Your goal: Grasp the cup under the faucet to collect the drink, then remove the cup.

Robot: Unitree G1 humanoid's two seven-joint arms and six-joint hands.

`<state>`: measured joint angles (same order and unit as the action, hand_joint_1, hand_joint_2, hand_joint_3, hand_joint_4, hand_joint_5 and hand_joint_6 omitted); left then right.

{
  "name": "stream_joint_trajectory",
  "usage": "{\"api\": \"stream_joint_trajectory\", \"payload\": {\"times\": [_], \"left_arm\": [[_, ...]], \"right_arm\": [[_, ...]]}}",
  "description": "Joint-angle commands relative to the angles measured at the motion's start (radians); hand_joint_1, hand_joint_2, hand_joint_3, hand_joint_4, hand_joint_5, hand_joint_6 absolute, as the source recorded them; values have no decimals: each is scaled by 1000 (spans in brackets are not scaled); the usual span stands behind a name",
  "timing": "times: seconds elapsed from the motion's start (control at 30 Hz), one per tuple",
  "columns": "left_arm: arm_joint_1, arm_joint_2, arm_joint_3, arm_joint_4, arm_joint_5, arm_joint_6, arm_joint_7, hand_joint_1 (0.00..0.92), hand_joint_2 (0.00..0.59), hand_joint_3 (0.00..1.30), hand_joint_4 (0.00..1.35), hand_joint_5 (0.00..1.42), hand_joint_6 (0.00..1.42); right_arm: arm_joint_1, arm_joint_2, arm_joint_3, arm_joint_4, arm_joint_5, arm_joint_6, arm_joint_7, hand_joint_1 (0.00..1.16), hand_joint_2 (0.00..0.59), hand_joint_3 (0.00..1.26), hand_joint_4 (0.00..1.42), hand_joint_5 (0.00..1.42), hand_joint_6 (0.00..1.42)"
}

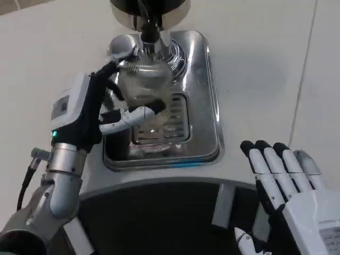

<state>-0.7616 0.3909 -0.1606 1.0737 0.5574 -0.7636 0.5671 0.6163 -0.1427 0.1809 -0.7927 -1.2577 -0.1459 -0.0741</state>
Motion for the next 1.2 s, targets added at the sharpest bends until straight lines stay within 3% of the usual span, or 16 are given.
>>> {"api": "stream_joint_trajectory", "payload": {"times": [0.03,0.23,0.37,0.5,0.67,0.8,0.87,1.03,1.1,1.2], "left_arm": [[6,17,-15,-6,-11,-23,-24,100,18,156,112,555,591],[15,28,-17,-26,-13,-34,-25,25,0,76,1,373,325],[53,85,2,-63,-24,-50,-39,2,0,4,0,231,199],[109,153,10,-75,-28,-58,-57,2,0,0,0,203,161],[189,209,53,-129,-61,-63,-63,0,0,0,0,153,130],[305,293,96,-255,-42,-66,-52,0,16,0,0,98,74],[362,323,110,-322,-23,-51,-52,0,24,0,0,40,24],[595,402,169,-627,96,101,-71,0,34,0,0,0,0],[688,418,199,-748,130,163,-93,0,35,0,0,0,0],[808,414,245,-880,151,228,-120,0,37,0,0,0,0]], "right_arm": [[15,-3,3,-18,15,0,12,197,586,0,0,0,0],[17,-1,3,-20,21,2,12,197,586,0,0,0,0],[4,9,4,-18,30,7,16,198,586,0,0,0,0],[-39,15,-1,-13,74,11,37,198,586,0,0,0,0],[-134,22,1,46,106,25,43,199,586,0,0,0,0],[-212,38,0,74,159,51,55,198,586,0,0,0,0],[-256,49,2,77,183,70,73,197,586,0,0,0,0],[-391,98,11,82,256,132,128,195,586,0,0,0,0],[-470,123,6,93,316,168,161,194,586,0,0,0,0],[-586,131,1,118,381,201,200,194,586,0,0,0,0]]}}
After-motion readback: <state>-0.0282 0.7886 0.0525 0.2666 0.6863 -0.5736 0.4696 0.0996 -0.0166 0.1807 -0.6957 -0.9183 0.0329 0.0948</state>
